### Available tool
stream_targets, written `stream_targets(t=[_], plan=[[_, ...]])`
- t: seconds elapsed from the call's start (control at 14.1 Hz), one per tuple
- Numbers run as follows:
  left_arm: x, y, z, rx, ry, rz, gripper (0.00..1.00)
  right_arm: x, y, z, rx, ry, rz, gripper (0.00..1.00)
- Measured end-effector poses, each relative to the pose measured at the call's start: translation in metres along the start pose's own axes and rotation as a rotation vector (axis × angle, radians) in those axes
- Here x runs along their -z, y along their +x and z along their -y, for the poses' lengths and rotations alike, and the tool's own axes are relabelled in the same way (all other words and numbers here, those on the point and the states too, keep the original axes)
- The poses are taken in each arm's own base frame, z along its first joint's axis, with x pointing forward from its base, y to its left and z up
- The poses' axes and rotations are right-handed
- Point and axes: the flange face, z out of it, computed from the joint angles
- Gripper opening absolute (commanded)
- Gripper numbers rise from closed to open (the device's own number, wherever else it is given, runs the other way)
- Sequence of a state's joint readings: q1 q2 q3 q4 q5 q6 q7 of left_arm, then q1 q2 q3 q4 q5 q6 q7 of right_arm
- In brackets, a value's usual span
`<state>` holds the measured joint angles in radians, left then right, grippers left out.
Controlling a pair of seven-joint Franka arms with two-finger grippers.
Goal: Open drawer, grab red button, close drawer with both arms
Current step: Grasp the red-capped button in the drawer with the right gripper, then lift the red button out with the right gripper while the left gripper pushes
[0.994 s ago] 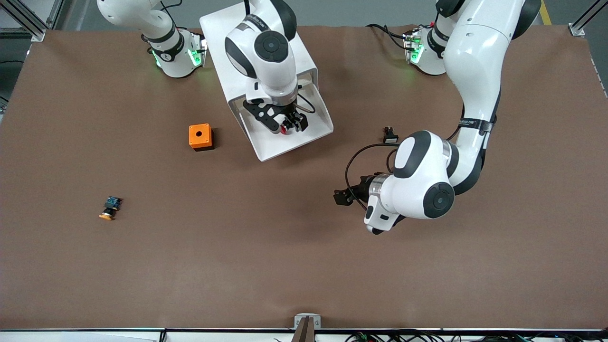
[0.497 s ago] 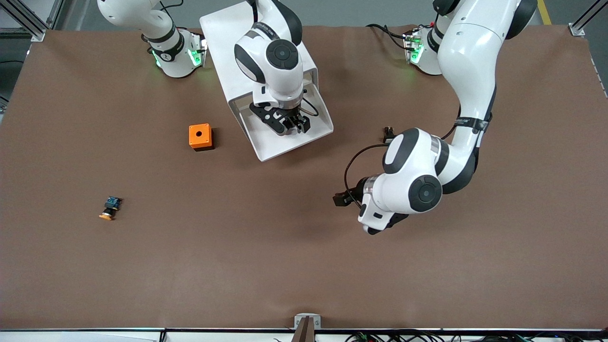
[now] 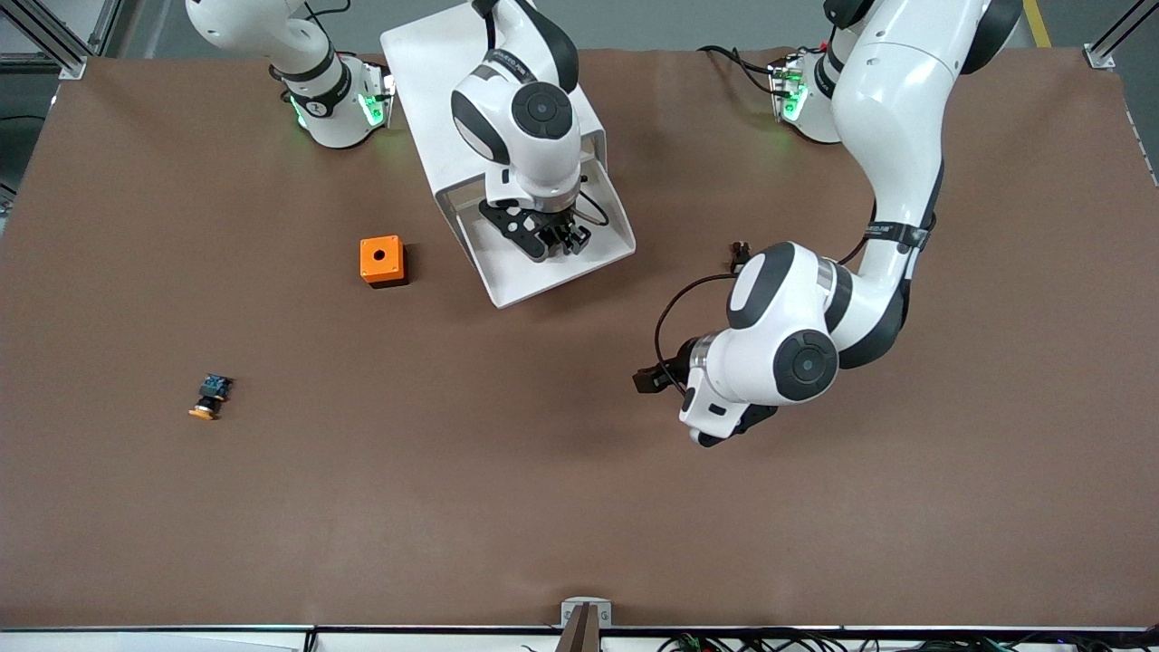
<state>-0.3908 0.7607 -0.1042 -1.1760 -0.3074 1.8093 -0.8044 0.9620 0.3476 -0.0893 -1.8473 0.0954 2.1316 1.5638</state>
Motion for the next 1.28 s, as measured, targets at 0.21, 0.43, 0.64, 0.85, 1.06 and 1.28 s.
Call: stream_targets(t=[0.21, 0.43, 0.64, 0.85, 1.06, 1.28], plan=[[0.003, 0.003, 0.000, 0.002, -0.014, -0.014, 1.00, 0.003, -0.001, 0.002, -0.011, 0.007, 0.014, 0.03], [0.002, 0.003, -0.001, 0.002, -0.019, -0.019, 1.00, 0.016, 0.000, 0.007, -0.016, 0.033, 0.018, 0.00], [-0.003, 0.004, -0.002, -0.012, -0.003, -0.062, 1.00, 0.045, 0.022, 0.013, -0.023, 0.048, 0.020, 0.00], [-0.011, 0.000, -0.003, -0.020, 0.001, -0.082, 1.00, 0.087, 0.075, 0.011, 0.027, 0.051, 0.027, 0.00], [-0.011, -0.015, -0.004, -0.021, -0.007, -0.101, 1.00, 0.109, 0.158, -0.010, 0.129, 0.043, 0.036, 0.00], [-0.018, -0.041, -0.015, 0.046, 0.044, -0.182, 1.00, 0.108, 0.251, -0.043, 0.244, 0.020, 0.056, 0.00]])
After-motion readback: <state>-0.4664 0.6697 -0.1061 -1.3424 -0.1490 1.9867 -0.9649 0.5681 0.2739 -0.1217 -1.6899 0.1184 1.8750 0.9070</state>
